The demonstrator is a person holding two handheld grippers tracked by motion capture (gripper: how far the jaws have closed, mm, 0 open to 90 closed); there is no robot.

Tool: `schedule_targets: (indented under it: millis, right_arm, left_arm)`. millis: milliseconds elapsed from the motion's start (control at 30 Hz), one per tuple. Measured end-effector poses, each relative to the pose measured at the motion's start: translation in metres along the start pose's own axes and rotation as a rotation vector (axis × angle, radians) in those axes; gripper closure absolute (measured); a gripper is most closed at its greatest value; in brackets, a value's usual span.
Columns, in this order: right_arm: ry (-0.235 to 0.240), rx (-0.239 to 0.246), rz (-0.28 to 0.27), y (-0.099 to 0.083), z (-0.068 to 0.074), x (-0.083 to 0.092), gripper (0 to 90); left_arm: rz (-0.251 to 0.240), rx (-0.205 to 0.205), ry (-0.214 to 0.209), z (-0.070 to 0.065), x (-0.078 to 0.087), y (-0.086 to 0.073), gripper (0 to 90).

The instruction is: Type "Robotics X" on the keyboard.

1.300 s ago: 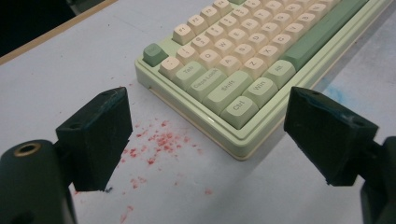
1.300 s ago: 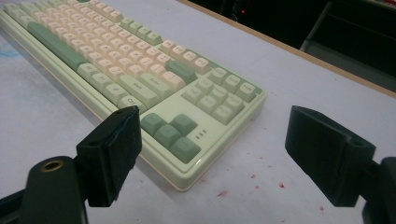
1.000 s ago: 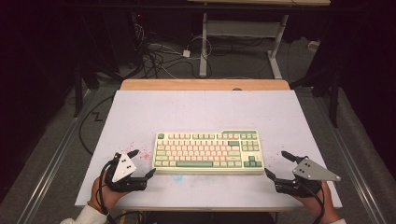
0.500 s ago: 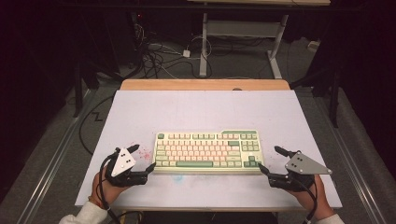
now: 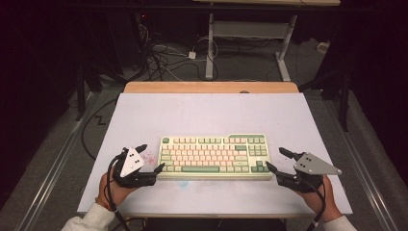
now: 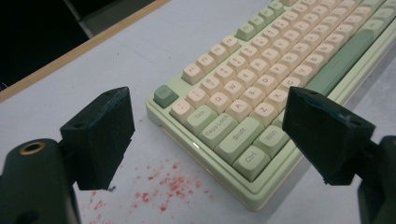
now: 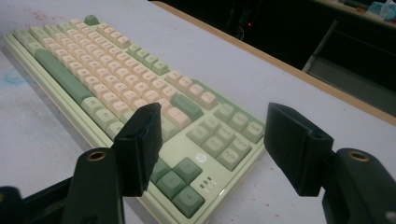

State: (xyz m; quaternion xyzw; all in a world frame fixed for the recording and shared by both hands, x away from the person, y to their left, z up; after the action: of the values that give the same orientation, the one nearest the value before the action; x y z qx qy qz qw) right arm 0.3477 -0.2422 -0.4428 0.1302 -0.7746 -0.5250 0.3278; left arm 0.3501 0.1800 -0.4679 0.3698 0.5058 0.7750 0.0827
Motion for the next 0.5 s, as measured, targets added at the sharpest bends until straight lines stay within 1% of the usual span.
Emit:
schedule_targets:
  millis: [33, 100, 233, 267, 367, 400, 467, 500]
  right_arm:
    - [-0.006, 0.003, 0.0, 0.001, 0.0, 0.0, 38.1]
    - [0.006, 0.004, 0.0, 0.002, 0.0, -0.001, 41.1]
    - [0.009, 0.01, 0.003, 0.003, 0.001, -0.003, 44.1]
    - [0.011, 0.012, 0.005, 0.003, 0.001, -0.004, 49.6]
    - [0.015, 0.019, 0.007, 0.004, 0.002, -0.005, 51.8]
    - [0.016, 0.02, 0.006, 0.005, 0.002, -0.005, 55.7]
    - [0.025, 0.026, 0.009, 0.007, 0.003, -0.007, 62.1]
    - [0.025, 0.026, 0.009, 0.007, 0.003, -0.007, 62.1]
  left_arm:
    - [0.0, -0.003, -0.002, 0.0, -0.001, 0.001, 16.2]
    - [-0.001, -0.004, 0.0, 0.0, -0.002, 0.002, 16.2]
    - [-0.003, -0.01, -0.008, -0.002, -0.005, 0.006, 16.2]
    - [-0.002, -0.011, -0.008, -0.002, -0.005, 0.007, 16.2]
    - [-0.003, -0.017, -0.012, -0.003, -0.007, 0.009, 16.2]
    - [-0.007, -0.013, -0.013, -0.004, -0.007, 0.01, 16.2]
    - [-0.008, -0.018, -0.014, -0.004, -0.008, 0.012, 16.2]
    - [-0.008, -0.019, -0.014, -0.005, -0.009, 0.013, 16.2]
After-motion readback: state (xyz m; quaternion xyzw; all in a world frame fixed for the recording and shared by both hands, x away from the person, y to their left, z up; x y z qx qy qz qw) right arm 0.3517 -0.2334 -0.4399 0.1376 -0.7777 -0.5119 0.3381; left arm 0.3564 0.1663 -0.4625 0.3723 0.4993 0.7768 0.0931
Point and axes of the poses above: each handheld gripper's, and its own axes: x roughly backward along the jaws, y roughly out of its top, z roughly to its left, the point moved 6 cm from there along -x, roughly forward along the jaws, and after that the axes turned 1 degree about -z, right-handed, at the moved point
